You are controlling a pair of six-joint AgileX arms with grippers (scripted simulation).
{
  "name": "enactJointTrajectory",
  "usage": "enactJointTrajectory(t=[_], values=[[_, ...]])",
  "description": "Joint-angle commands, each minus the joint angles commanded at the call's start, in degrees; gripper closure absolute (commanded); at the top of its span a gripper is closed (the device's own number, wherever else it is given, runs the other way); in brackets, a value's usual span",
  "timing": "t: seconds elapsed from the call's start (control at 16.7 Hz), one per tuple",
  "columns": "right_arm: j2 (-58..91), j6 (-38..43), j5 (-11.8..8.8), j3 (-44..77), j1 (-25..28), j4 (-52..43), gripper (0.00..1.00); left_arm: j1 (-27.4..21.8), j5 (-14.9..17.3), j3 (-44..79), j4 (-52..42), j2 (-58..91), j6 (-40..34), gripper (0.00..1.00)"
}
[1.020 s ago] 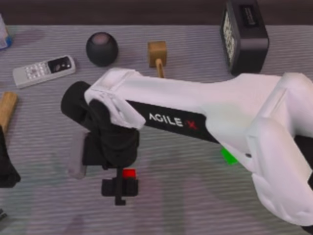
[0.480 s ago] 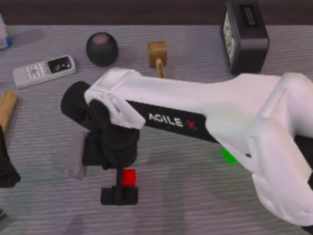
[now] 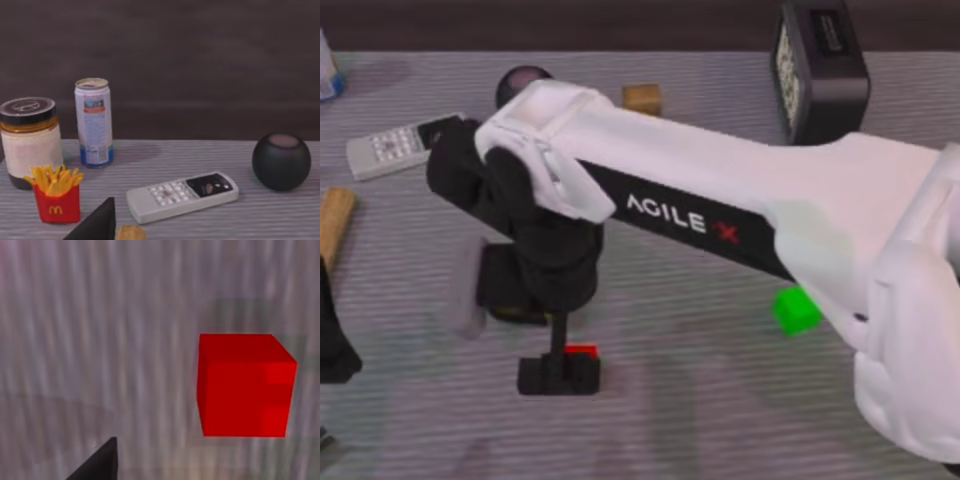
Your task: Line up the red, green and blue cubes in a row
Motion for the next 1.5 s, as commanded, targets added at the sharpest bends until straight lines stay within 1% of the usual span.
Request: enactJointTrajectory(t=[0.18, 0.42, 0.54, 0.72, 1.08, 1.2, 1.32, 1.5], values=[[-0.67, -0.05, 0.0, 2.47, 0.1, -2.61, 0.0, 0.0, 0.0, 0.0, 0.0, 0.0, 0.0, 0.0], [-0.6, 0.09, 0.01, 2.24, -0.29, -2.4, 0.0, 0.0, 0.0, 0.0, 0.0, 0.0, 0.0, 0.0], [-2.0, 2.09, 0.05, 0.25, -1.72, -1.31, 0.0, 0.0, 0.0, 0.0, 0.0, 0.0, 0.0, 0.0], [-6.33, 9.2, 0.12, -7.1, -6.64, 2.08, 0.0, 0.0, 0.0, 0.0, 0.0, 0.0, 0.0, 0.0], [-17.71, 30.49, 0.04, -30.6, -20.26, 10.96, 0.0, 0.0, 0.0, 0.0, 0.0, 0.0, 0.0, 0.0], [-20.98, 36.05, 0.09, -36.19, -24.02, 13.55, 0.0, 0.0, 0.0, 0.0, 0.0, 0.0, 0.0, 0.0], [-23.14, 39.23, 0.14, -39.37, -26.49, 15.31, 0.0, 0.0, 0.0, 0.0, 0.0, 0.0, 0.0, 0.0], [-23.71, 40.01, 0.15, -40.14, -27.15, 15.77, 0.0, 0.0, 0.0, 0.0, 0.0, 0.0, 0.0, 0.0]])
